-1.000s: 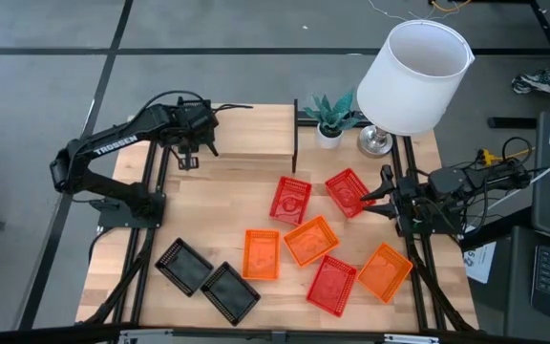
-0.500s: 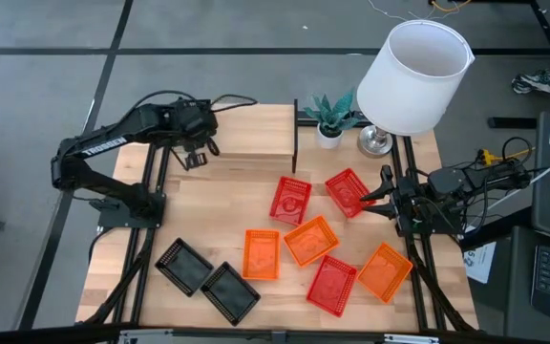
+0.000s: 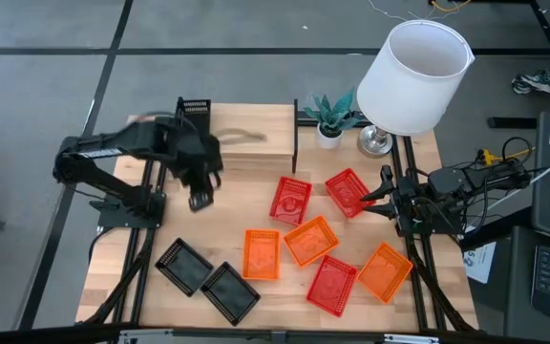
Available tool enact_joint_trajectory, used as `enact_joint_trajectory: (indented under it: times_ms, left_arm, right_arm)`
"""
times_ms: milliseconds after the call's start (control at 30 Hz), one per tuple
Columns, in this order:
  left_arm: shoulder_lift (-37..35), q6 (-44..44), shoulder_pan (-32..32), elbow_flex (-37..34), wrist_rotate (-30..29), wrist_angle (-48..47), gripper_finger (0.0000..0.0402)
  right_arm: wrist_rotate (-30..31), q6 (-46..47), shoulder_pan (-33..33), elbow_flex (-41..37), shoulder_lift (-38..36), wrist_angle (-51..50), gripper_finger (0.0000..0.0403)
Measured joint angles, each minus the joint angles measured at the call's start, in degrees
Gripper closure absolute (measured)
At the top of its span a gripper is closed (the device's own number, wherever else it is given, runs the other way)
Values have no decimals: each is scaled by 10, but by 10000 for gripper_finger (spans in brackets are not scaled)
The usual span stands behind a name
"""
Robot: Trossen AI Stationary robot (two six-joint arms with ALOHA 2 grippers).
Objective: Stack baskets on shelf by color
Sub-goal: Put the top right red bin on the shelf
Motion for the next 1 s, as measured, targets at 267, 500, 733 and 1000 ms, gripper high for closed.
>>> enact_joint_trajectory:
  times_ms: [267,500,733,1000]
  left_arm:
    - [49,-28,-102,0,-89,26,319]
    - [118,-17,-145,0,-132,86,319]
    - [198,49,-145,0,-180,83,300]
    - [265,46,-116,0,-216,79,254]
  right_arm:
    - [0,0,0,0,0,2,289]
    - [0,1,0,0,4,7,289]
    - [-4,-13,0,0,33,13,266]
    - [41,-29,0,0,67,36,197]
